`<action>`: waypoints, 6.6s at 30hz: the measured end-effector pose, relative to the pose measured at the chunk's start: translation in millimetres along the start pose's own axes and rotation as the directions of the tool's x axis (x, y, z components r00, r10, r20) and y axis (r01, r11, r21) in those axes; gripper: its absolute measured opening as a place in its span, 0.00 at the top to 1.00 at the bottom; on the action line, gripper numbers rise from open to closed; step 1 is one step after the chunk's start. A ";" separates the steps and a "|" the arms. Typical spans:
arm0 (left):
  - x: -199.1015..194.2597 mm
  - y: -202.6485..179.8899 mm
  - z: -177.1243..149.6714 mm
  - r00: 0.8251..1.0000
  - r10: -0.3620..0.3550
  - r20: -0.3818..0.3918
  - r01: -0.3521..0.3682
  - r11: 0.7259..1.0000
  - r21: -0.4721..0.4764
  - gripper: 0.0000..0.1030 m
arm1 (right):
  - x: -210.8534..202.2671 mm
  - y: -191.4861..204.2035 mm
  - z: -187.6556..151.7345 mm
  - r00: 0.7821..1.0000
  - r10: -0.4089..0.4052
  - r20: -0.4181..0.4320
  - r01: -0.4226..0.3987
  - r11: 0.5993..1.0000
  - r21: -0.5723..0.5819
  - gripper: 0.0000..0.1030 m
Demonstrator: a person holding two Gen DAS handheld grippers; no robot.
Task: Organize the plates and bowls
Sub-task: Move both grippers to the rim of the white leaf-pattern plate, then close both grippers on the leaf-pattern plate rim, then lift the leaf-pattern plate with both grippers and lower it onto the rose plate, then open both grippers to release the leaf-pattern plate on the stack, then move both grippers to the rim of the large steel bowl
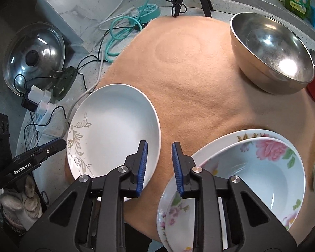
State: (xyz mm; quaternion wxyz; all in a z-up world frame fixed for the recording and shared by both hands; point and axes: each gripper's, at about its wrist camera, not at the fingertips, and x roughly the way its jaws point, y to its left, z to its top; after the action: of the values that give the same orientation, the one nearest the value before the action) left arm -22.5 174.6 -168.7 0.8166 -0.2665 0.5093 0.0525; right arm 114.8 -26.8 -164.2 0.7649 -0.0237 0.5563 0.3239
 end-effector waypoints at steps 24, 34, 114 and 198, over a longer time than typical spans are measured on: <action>19.8 1.4 9.5 0.999 -0.012 -0.047 0.012 1.000 0.000 0.93 | 32.5 2.0 6.6 0.997 0.006 -0.073 -0.006 1.000 -0.002 0.94; 15.5 -1.5 13.1 0.999 -0.018 -0.033 0.018 1.000 -0.012 0.92 | 28.9 3.2 5.2 0.998 0.002 -0.062 -0.002 1.000 -0.003 0.94; 57.3 -192.6 -18.7 0.965 -0.129 -0.230 0.207 0.911 0.357 0.93 | -95.0 -158.4 -106.9 0.993 -0.119 -0.002 0.113 0.938 0.328 0.93; 36.5 -203.3 68.3 0.981 -0.189 -0.048 0.193 0.914 0.356 0.65 | -161.7 -164.5 -27.5 0.952 -0.153 0.267 0.049 0.932 0.359 0.58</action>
State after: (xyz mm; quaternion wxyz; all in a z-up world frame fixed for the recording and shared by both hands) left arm 122.4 27.8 -99.3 0.8494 -0.1616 0.4871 -0.1231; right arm 149.9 -243.4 -87.8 0.8460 0.1310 0.4846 0.1799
